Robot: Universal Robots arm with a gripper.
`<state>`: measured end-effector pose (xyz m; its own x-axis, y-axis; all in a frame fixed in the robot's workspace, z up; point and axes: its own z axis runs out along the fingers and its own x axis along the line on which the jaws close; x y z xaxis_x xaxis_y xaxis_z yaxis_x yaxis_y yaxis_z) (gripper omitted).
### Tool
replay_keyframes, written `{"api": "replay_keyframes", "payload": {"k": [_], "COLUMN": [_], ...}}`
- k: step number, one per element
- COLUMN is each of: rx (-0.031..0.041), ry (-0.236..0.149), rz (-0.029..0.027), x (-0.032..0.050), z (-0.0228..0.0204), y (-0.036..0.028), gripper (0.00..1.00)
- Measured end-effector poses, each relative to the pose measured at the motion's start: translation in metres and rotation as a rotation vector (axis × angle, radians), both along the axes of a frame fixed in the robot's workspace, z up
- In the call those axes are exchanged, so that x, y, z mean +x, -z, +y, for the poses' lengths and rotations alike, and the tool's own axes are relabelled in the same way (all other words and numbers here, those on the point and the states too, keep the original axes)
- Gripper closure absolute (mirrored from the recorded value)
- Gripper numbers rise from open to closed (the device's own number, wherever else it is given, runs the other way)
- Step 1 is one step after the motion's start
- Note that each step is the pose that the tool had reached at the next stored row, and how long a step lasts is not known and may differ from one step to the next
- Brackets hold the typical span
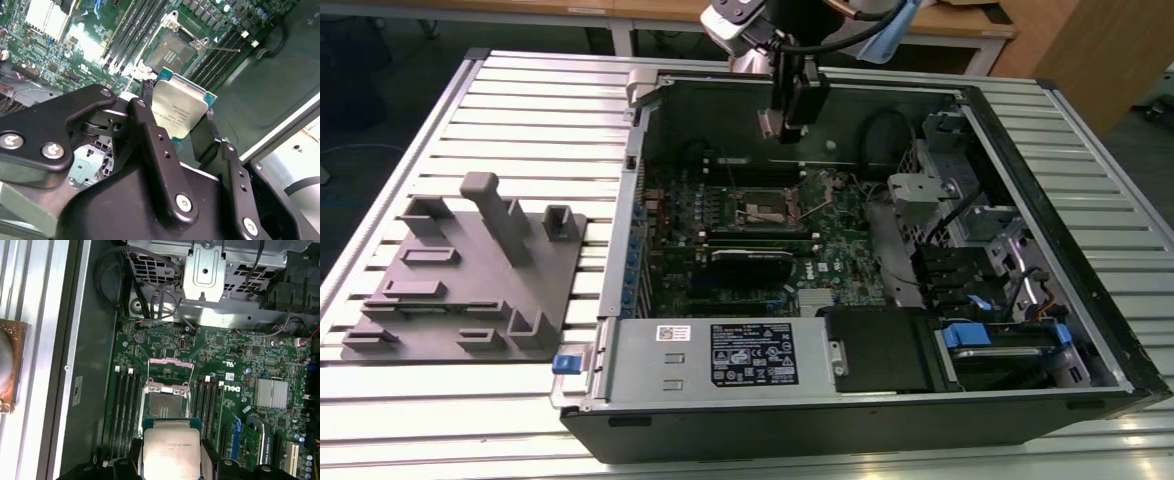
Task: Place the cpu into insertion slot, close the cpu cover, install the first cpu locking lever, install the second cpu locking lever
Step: 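Place the cpu into insertion slot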
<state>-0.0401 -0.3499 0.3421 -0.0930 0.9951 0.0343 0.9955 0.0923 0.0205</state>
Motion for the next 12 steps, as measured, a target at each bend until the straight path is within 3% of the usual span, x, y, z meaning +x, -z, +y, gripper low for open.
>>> {"api": "replay_keyframes", "payload": {"k": [5,12], "rx": [-0.0001,0.0], "ry": [0.06,0.061], "rz": [0.0002,0.0], "x": [0.0,-0.0022], "z": [0.0002,0.0009], "y": [0.0045,0.007], "gripper": [0.46,0.46]}}
